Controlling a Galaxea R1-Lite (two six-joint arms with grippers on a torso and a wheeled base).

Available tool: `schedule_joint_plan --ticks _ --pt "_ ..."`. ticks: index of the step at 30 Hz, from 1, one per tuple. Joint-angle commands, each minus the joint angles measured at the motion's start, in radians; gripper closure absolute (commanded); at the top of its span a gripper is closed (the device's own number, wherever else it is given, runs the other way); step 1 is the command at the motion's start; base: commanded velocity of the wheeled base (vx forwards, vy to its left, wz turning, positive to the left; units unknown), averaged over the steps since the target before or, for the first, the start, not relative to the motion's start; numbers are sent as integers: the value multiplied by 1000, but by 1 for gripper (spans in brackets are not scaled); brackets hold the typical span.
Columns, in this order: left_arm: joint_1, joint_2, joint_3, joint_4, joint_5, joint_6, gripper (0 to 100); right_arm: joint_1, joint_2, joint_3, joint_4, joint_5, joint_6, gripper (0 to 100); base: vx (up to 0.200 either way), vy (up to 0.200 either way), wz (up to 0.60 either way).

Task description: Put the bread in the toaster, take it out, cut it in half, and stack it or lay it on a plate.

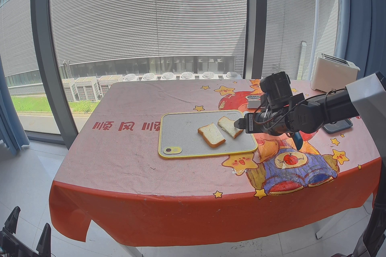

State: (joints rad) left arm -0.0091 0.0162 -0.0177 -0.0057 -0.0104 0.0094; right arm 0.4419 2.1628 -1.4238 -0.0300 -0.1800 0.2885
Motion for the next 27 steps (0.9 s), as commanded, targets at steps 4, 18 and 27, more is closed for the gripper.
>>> schedule_joint_plan --ticks 4,18,27 --pt "0 -16 18 0 0 0 0 -3 12 -9 1 -3 0 0 0 0 0" --pt "0 -16 18 0 0 0 0 -2 17 -7 1 -13 -6 0 0 0 0" --pt "0 -16 18 0 0 0 0 11 19 -6 1 -32 -12 0 0 0 0"
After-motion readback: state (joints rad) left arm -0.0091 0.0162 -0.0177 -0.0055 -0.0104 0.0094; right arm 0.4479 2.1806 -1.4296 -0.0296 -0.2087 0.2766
